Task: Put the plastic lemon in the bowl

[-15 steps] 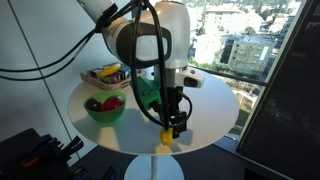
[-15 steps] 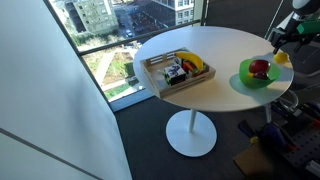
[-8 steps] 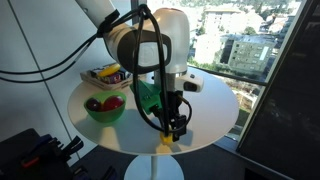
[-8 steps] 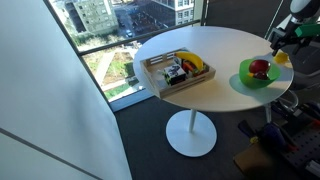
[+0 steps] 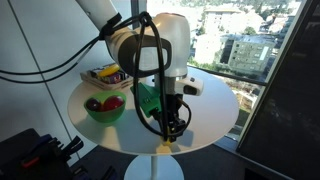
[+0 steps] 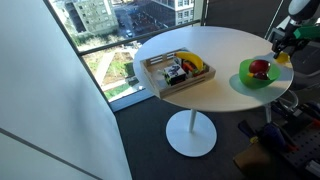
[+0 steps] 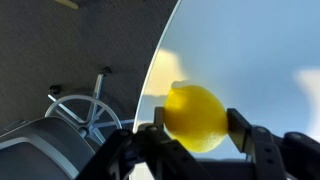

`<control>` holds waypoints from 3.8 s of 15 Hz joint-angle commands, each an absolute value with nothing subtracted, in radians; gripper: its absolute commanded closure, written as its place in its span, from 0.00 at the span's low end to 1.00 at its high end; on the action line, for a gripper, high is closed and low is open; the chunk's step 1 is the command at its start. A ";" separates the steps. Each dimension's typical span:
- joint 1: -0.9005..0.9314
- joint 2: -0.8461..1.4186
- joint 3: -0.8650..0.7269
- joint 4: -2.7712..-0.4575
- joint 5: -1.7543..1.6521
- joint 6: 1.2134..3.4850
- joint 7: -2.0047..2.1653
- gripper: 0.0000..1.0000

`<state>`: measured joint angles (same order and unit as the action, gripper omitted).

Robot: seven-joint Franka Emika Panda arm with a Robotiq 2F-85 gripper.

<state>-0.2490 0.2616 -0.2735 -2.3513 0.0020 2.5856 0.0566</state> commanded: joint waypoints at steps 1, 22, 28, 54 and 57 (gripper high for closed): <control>-0.258 0.260 -0.271 -2.326 0.010 2.551 0.049 0.62; -0.185 -0.022 -0.222 -2.370 -0.119 2.321 0.065 0.62; -0.158 -0.122 -0.177 -2.420 -0.118 2.270 -0.073 0.62; -0.005 -0.355 -0.011 -2.640 -0.117 2.226 -0.133 0.62; 0.003 -0.356 0.003 -2.646 -0.116 2.245 -0.109 0.62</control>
